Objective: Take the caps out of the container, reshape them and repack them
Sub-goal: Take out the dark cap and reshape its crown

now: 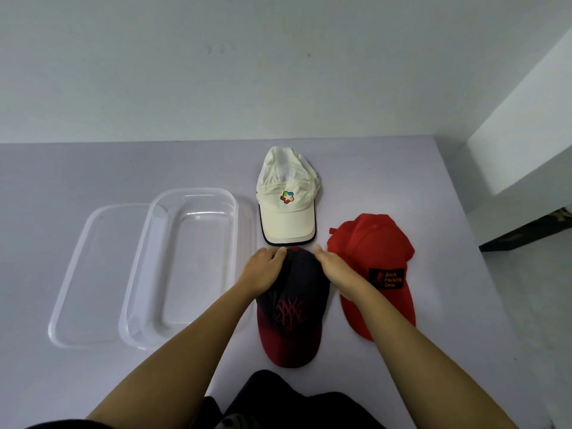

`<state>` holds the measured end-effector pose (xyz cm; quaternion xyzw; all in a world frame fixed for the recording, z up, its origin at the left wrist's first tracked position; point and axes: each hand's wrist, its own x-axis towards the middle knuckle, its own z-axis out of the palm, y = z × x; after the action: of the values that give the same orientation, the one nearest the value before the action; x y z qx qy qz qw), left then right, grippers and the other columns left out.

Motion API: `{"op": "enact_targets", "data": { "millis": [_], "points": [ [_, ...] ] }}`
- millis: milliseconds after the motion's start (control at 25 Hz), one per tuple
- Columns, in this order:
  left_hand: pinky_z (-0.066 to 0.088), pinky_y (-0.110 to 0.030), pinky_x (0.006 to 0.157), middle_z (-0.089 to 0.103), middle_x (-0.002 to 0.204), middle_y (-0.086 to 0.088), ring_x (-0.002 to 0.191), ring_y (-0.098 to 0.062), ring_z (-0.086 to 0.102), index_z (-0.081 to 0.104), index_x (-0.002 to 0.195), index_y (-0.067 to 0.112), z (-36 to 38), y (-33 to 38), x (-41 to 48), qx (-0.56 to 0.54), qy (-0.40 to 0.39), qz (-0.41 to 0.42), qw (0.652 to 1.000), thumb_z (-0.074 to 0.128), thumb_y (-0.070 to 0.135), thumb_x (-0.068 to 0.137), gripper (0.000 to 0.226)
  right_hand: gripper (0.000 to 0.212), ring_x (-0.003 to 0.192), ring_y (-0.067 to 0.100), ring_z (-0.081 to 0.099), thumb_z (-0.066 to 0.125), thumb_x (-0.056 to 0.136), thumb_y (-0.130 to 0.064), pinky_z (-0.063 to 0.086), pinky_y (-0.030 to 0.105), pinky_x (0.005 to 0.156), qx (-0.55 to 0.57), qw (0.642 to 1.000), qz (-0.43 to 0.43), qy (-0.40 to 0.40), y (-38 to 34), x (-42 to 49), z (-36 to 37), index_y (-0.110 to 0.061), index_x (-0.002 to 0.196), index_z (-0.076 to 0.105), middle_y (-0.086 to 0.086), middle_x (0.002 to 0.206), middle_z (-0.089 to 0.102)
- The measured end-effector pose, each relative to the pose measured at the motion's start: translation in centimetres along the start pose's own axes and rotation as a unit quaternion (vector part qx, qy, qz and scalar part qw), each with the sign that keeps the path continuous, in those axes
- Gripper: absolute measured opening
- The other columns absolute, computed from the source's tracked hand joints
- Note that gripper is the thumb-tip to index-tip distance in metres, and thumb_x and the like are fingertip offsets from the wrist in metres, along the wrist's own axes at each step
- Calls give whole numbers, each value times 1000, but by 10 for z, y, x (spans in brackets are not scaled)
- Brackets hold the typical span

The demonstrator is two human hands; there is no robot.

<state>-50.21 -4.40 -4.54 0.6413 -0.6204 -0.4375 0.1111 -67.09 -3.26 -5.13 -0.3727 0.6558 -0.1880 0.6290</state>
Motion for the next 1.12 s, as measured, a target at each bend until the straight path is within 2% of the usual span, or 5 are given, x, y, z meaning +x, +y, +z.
{"op": "enact_targets", "data": {
  "millis": [120,240,720,960,1120],
  "points": [
    [38,-33,72,54,82,-9,79,-24,52,48,73,9,0,-3,0,54,0,6,999,32,32,99,39,45,105,31,61,38,99,-35,46,45,94,-73,996,-35,25,5,0,-1,3,105,62,23,114,64],
    [41,-35,75,57,86,-9,81,-24,54,50,74,11,-1,-4,2,77,-1,1,997,32,31,98,35,35,88,20,56,41,98,-33,43,34,74,-125,988,-68,57,3,0,1,-5,94,61,9,94,62],
    [39,-34,67,56,79,-5,74,-22,53,50,82,8,-6,2,1,143,48,31,988,29,30,97,34,18,63,13,45,41,98,-28,33,23,53,-199,972,-111,47,-12,3,6,-16,88,49,-3,69,50],
    [46,-42,75,54,84,-10,77,-27,55,44,95,10,-6,-3,4,157,41,54,985,23,35,101,34,27,65,11,43,37,100,-30,36,29,63,-124,986,-101,41,-11,7,8,-17,78,46,-1,71,48],
    [47,-44,77,56,88,-10,79,-28,56,44,97,11,-4,1,4,146,55,45,987,21,35,100,33,34,112,20,55,35,100,-35,42,41,104,-24,998,-55,2,-8,14,12,-12,114,55,5,118,60]
  ]
}}
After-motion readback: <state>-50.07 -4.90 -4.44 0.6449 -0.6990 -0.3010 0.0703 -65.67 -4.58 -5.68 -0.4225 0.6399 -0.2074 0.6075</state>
